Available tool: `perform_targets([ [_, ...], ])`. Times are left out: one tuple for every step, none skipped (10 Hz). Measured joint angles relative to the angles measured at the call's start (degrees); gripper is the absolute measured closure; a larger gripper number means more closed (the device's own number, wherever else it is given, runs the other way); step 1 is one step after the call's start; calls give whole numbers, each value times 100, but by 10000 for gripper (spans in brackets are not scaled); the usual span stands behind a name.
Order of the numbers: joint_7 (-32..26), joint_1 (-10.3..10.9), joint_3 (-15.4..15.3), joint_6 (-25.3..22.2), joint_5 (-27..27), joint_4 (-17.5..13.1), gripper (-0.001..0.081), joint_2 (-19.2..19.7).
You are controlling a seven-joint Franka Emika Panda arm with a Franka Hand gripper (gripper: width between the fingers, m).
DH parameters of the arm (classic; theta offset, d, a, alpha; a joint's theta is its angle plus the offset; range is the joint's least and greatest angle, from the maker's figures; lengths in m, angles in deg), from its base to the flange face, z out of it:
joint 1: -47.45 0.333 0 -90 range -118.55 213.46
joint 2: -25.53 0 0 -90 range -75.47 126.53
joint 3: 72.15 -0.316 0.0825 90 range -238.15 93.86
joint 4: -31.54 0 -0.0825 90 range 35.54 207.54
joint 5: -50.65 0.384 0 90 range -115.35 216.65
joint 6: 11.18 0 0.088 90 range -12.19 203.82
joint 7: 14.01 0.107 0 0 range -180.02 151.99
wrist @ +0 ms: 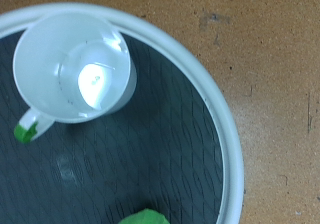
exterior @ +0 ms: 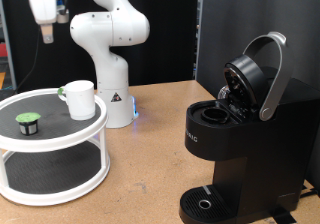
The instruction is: Make a cup of coffee with the keurig machine
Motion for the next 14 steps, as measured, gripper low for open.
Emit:
perform_targets([
  [-112, 0, 81, 65, -11, 0, -2, 36],
  [-101, 0, 73, 56, -11, 1, -2, 36],
  [-101, 0, 79, 62, -11, 1, -2, 36],
  [-102, 0, 101, 67, -11, -3, -2, 40],
  [-102, -8, 146, 100, -11, -18, -2, 61],
  [-102, -16, 202, 113, -20, -55, -2, 109],
  [-102, -20, 245, 108, -61, -111, -2, 176],
  [-102, -22, 280, 88, -106, -184, -2, 250],
  [-152, -22, 322, 64, -145, -254, -2, 324],
  [-286, -22, 386, 44, -175, -320, -2, 381],
  [-428, -22, 455, 42, -190, -372, -2, 427],
  [-452, -22, 502, 41, -190, -416, -2, 453],
  [-452, -22, 515, 33, -190, -439, -2, 459],
  [-451, -21, 515, 33, -190, -430, -2, 459],
])
